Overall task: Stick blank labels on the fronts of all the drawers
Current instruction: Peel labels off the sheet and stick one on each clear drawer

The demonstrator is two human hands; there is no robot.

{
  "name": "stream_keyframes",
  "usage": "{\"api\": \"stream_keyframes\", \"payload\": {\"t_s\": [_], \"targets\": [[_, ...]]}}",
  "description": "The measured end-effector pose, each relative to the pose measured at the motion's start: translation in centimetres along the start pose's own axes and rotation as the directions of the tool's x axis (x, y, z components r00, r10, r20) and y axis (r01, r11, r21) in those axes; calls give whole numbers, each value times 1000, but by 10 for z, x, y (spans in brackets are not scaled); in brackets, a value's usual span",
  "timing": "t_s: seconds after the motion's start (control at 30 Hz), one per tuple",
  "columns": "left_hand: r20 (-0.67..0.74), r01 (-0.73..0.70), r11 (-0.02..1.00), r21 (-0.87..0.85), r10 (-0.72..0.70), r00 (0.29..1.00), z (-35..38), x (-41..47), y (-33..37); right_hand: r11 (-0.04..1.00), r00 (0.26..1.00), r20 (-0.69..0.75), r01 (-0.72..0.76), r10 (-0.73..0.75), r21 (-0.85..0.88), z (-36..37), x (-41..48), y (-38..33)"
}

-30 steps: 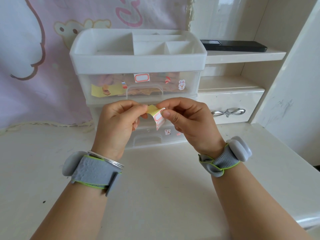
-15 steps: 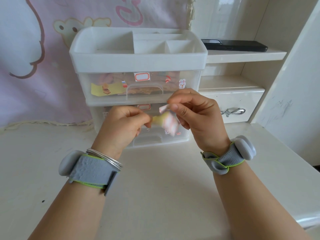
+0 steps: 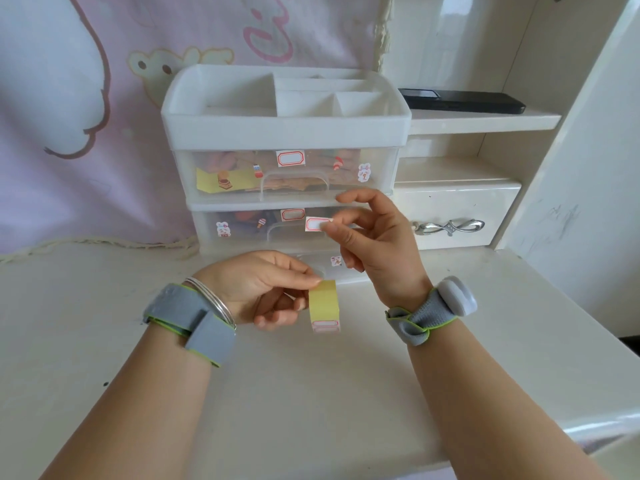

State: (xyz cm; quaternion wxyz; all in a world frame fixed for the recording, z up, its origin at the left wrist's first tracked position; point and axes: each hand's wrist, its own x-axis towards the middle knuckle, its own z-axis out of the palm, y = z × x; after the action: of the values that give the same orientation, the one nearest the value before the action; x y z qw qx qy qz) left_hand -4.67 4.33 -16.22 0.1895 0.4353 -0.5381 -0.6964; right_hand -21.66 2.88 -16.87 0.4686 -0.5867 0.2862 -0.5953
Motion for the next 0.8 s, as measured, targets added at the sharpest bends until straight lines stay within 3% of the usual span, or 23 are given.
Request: {"api": "stream_keyframes", "payload": {"t_s": [0.03, 0.1, 0.2, 0.3, 0.53, 0.7, 0.8], "targets": [[5, 11, 1000, -9, -11, 1000, -2, -1, -2, 1000, 1000, -21, -14, 13, -12, 2, -1, 3], [-106, 100, 977, 187, -81, 991, -6, 2, -9, 998, 998, -62, -32, 28, -59, 2, -3, 11], [-324, 251, 787, 564, -69, 944, -11, 7, -13, 986, 993, -103, -79, 64, -149, 2, -10, 22], [-405, 281, 679, 679, 27, 914, -11, 7, -15, 958, 987, -116, -139, 113, -250, 4, -17, 34], [-489, 289, 714, 638, 86, 868, -21, 3, -14, 918, 981, -137, -178, 137, -355, 12, -19, 46], [-524, 185, 844, 503, 128, 842, -19, 0, -9, 910, 981, -153, -167, 116, -380, 13, -15, 48], [-536, 189, 834, 519, 145, 832, -17, 4, -11, 898, 981, -152, -170, 117, -406, 15, -15, 50]]}}
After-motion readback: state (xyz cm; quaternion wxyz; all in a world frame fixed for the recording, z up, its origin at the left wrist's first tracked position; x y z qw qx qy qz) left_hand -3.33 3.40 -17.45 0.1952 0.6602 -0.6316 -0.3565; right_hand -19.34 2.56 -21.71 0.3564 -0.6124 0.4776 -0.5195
